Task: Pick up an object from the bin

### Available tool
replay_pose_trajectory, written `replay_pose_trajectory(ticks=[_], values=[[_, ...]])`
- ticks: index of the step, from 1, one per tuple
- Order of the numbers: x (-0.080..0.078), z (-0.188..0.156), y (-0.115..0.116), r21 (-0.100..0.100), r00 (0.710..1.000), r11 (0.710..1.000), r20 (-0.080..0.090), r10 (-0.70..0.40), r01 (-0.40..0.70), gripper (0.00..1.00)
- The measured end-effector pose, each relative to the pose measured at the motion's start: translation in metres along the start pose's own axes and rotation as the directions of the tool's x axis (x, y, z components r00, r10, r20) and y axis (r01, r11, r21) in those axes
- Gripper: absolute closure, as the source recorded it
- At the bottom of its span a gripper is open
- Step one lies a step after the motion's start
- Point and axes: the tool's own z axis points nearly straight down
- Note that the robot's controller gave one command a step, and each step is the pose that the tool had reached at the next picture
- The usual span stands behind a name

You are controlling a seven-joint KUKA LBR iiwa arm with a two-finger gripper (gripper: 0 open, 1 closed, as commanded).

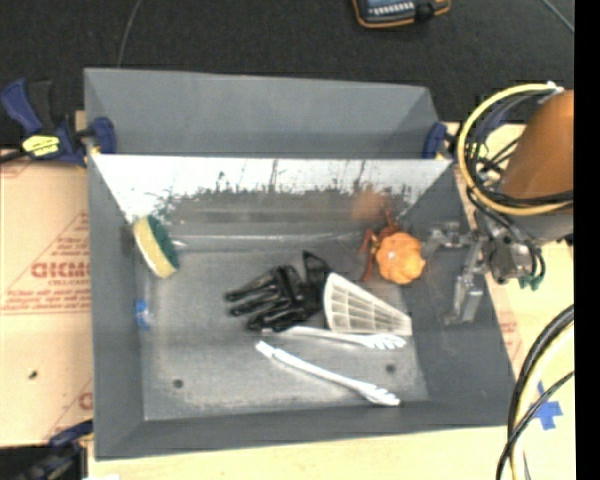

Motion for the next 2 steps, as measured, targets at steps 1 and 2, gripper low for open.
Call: replay_pose_trajectory(ticks=[1,2], values=[[-0.002,-0.005,0.001,0.002,1.0,1.0,0.008,-0.005,0.005,0.0],[-0.004,0.108,0.042,-0.001,0.988,0.988,0.011,0.154,-0.154,0.0]])
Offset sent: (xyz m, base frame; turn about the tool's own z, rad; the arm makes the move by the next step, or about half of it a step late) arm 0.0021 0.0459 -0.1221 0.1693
